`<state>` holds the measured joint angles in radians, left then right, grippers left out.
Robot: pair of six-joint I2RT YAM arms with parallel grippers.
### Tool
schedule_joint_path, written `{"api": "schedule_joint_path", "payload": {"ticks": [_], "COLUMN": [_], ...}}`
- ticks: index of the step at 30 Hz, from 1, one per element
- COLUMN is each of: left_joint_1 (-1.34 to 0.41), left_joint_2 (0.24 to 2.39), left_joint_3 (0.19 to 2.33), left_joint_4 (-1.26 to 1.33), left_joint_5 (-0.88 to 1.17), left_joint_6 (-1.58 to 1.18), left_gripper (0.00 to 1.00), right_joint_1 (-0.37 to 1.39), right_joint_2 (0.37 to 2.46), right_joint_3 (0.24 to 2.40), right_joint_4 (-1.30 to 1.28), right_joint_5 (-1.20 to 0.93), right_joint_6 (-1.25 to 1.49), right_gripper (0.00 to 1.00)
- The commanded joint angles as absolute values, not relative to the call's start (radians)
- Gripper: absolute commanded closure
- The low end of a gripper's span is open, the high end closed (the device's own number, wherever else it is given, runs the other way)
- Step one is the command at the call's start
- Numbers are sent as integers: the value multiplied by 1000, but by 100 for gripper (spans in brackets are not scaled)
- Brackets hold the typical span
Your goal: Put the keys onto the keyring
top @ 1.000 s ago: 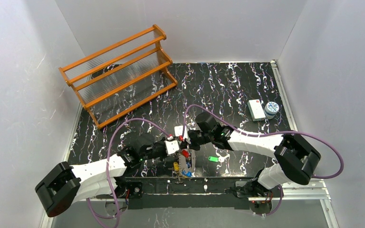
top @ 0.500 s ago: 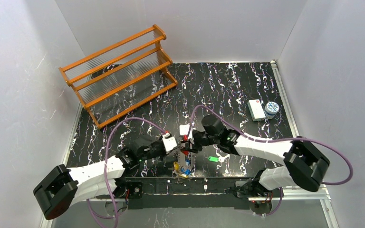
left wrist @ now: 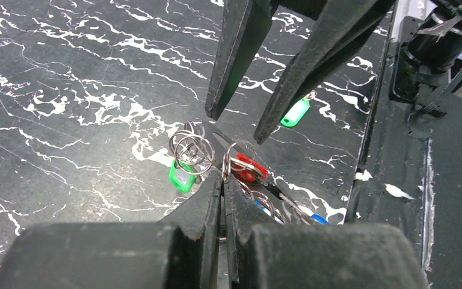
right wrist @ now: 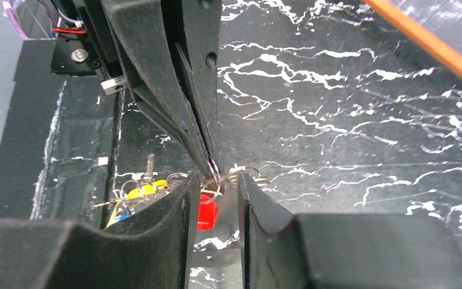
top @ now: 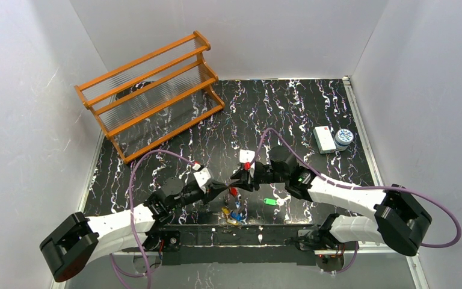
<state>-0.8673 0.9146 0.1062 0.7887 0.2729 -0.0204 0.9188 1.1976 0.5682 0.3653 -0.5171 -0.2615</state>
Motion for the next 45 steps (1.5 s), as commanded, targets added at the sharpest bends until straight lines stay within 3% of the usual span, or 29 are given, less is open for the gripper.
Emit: {"api": "schedule_joint_path", "payload": {"ticks": [1, 5, 10, 16, 18, 26, 32, 37, 45], "left_joint_1": [-872, -871, -871, -872, -871, -871, -871, -871, -871], "left_joint_2": [897, 894, 884, 895, 904, 923, 916, 910, 862], "left_joint_3": [76, 49, 42, 46, 49, 58, 57, 56, 43], "left_joint_4": [948, 1000, 1014, 1014, 1014, 1014, 1014, 1014, 1012], "left_joint_5": [298, 309, 327, 328, 331, 331, 331, 336, 369], "left_joint_6": [-69, -55, -29, -25, -26, -26, -28, -19, 22], "left_gripper": [100, 100, 100, 100, 100, 100, 100, 100, 100], "right_joint_1": [889, 843, 816, 811, 811, 811, 811, 811, 811], "right_joint_2": [1179, 1173, 1175, 1174, 1179, 1277, 1287, 1290, 1309], "right_joint_3": [546, 525, 511, 511, 506, 528, 535, 547, 554], "right_joint_4": [432, 458, 494, 534, 560, 599, 560, 524, 451], "right_joint_5": [-568, -624, -686, -717, -721, -742, -717, -726, -689], "right_joint_6": [-154, -105, -75, -13, 29, 189, 195, 179, 132], "right_gripper": [65, 72, 73, 55, 54, 74, 77, 99, 99]}}
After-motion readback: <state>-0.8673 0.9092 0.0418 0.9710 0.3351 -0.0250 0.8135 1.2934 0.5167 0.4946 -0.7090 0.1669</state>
